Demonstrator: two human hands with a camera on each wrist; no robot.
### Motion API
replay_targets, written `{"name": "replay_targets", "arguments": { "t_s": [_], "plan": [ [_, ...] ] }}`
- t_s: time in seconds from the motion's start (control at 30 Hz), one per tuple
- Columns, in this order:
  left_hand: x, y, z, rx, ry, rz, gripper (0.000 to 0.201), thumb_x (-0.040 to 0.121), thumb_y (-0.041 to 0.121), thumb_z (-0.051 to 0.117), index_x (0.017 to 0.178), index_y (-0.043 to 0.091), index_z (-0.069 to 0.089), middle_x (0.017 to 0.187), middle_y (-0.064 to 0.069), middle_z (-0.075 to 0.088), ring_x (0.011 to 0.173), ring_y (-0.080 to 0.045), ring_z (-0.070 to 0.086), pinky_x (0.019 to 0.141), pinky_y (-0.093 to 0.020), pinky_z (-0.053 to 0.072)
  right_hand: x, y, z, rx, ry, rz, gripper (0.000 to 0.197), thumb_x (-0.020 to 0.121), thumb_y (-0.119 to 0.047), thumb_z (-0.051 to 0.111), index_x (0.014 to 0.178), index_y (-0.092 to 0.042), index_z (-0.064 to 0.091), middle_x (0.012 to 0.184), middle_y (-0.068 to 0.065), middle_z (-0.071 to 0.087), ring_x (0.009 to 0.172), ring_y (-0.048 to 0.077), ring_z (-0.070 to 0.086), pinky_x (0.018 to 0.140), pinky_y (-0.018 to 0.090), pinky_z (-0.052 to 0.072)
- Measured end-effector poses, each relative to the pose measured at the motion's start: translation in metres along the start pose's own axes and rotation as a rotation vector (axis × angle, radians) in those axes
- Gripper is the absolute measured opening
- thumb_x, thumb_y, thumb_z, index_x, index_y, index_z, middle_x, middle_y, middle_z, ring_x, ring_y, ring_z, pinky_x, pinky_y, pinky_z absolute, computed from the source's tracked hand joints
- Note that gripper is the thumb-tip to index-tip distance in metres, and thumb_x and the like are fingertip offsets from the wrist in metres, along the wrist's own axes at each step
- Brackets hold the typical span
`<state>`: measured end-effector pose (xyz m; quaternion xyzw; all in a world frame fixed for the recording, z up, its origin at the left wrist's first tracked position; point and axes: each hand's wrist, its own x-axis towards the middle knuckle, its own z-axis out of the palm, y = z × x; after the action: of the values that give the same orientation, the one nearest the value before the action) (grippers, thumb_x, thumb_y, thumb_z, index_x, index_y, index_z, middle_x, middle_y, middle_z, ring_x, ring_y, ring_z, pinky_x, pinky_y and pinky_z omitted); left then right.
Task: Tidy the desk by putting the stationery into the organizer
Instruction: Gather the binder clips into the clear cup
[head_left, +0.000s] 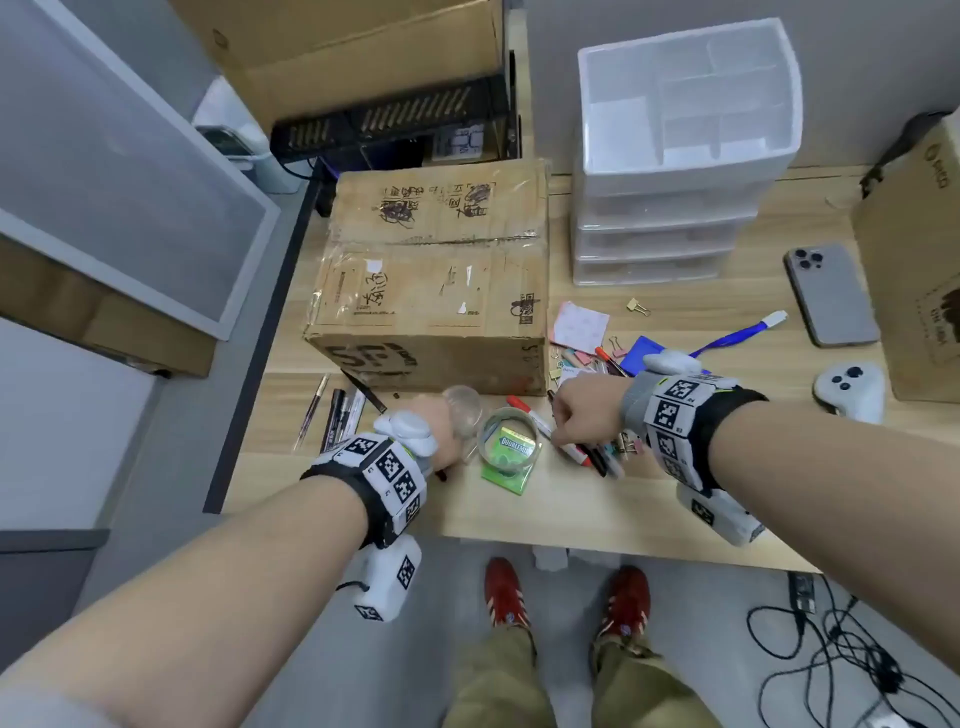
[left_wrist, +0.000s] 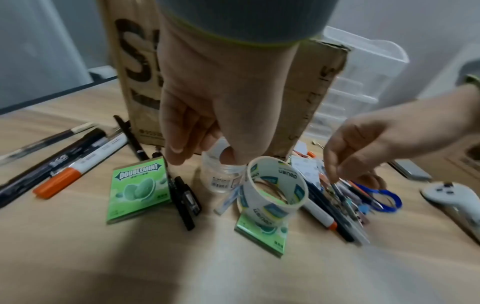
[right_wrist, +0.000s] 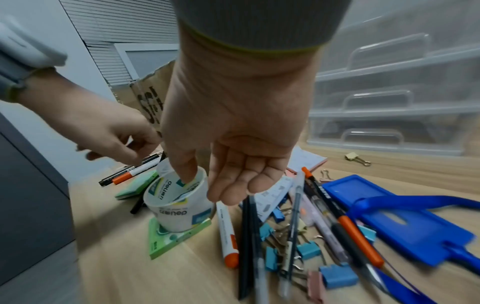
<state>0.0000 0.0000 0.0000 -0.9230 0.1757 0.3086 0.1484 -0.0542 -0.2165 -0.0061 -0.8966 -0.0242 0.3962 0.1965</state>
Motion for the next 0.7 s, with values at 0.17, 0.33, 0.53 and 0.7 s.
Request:
{"name": "replay_targets", "arguments": {
  "t_s": [0.17, 0.33, 0.53, 0.7],
  "plan": [
    [0.015, -0.012, 0.005, -0.067, 0.014, -0.085, 0.064, 0.085, 0.027, 0.067, 0.137, 0.014, 0.033, 0.129, -0.015, 0.046, 0.105, -0.035, 0.060, 0.063, -0.033, 0.037, 0.009, -0.014, -0.002, -0.010, -0.018, 0.008, 0.046, 0.084, -0.042, 0.053, 0.077, -0.002, 0.073, 0.067, 0.009, 0.074, 0.050, 0.016, 0.060, 0.060, 0.024, 0.053],
    [0.025, -0.012, 0.018, -0.061, 0.017, -0.015, 0.080, 0.077, 0.037, 0.076, 0.139, 0.019, 0.029, 0.127, -0.014, 0.043, 0.102, -0.035, 0.060, 0.067, -0.036, 0.041, 0.015, -0.009, 0.003, -0.037, -0.014, 0.052, 0.046, 0.084, -0.043, 0.053, 0.078, -0.003, 0.073, 0.068, 0.010, 0.075, 0.050, 0.017, 0.059, 0.053, 0.021, 0.044],
    [0.034, -0.004, 0.022, -0.074, 0.073, -0.017, 0.076, 0.077, 0.050, 0.074, 0.132, 0.012, 0.037, 0.125, -0.011, 0.047, 0.105, -0.034, 0.061, 0.067, -0.037, 0.040, 0.017, 0.005, 0.007, -0.016, -0.035, 0.089, 0.043, 0.085, -0.041, 0.054, 0.084, -0.003, 0.073, 0.073, 0.009, 0.076, 0.055, 0.018, 0.060, 0.054, 0.021, 0.044],
    [0.034, 0.000, 0.024, -0.077, 0.091, -0.044, 0.061, 0.085, 0.043, 0.070, 0.127, 0.008, 0.040, 0.124, -0.009, 0.052, 0.108, -0.030, 0.060, 0.070, -0.035, 0.037, 0.016, 0.012, 0.010, -0.009, -0.054, 0.112, 0.043, 0.083, -0.042, 0.053, 0.089, -0.005, 0.074, 0.075, 0.009, 0.076, 0.055, 0.018, 0.060, 0.050, 0.019, 0.041]
  ]
}}
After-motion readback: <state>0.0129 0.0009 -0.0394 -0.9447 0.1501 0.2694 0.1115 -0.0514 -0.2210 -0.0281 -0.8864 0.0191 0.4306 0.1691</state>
